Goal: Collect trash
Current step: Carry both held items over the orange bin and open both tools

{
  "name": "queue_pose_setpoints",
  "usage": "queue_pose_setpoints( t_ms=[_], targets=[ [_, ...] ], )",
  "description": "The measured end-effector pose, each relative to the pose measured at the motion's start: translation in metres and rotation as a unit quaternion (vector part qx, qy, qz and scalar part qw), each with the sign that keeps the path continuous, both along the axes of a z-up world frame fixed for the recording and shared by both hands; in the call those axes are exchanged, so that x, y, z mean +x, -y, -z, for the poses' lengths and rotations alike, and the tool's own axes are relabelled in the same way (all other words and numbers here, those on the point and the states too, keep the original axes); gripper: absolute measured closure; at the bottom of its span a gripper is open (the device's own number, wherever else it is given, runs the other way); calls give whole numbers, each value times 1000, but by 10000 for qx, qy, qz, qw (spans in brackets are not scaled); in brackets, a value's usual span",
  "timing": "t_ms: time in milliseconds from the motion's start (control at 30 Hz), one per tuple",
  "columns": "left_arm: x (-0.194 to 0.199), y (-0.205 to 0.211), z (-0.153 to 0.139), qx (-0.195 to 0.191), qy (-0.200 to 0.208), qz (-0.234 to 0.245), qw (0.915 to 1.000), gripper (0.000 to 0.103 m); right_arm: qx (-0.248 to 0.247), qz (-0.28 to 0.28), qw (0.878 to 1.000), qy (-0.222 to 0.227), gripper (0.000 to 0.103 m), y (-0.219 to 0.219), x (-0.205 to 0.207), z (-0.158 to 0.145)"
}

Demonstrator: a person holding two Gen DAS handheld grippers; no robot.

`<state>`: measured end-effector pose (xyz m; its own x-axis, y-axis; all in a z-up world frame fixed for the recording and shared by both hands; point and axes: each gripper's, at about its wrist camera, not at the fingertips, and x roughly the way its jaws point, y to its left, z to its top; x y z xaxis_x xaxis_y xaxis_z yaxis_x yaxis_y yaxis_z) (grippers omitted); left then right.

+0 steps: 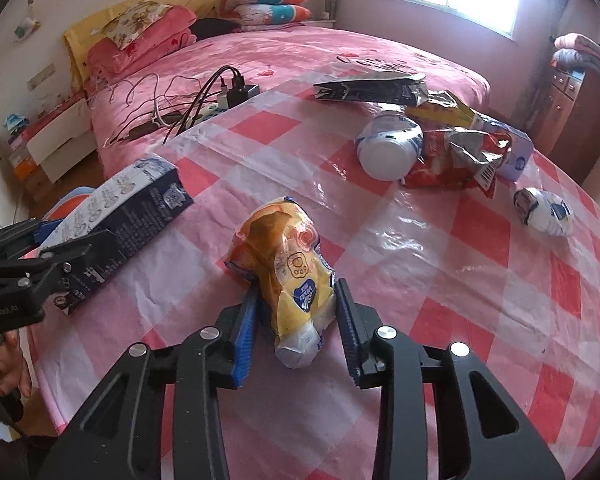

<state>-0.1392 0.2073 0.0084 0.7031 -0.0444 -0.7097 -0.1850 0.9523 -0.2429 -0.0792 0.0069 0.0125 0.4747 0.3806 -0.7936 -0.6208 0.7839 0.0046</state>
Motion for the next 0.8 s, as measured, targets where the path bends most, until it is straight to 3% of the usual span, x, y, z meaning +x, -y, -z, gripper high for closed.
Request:
queue_pose_setpoints(
  t_ms=[467, 800],
  targets=[
    [-41, -50, -20, 169, 266, -625, 9975, 37, 461, 147, 9987, -124, 66, -9, -5, -30],
    [-80, -109, -11, 332, 93, -1388, 9897, 37, 861, -461, 9951, -146, 66, -66, -23, -65]
  ],
)
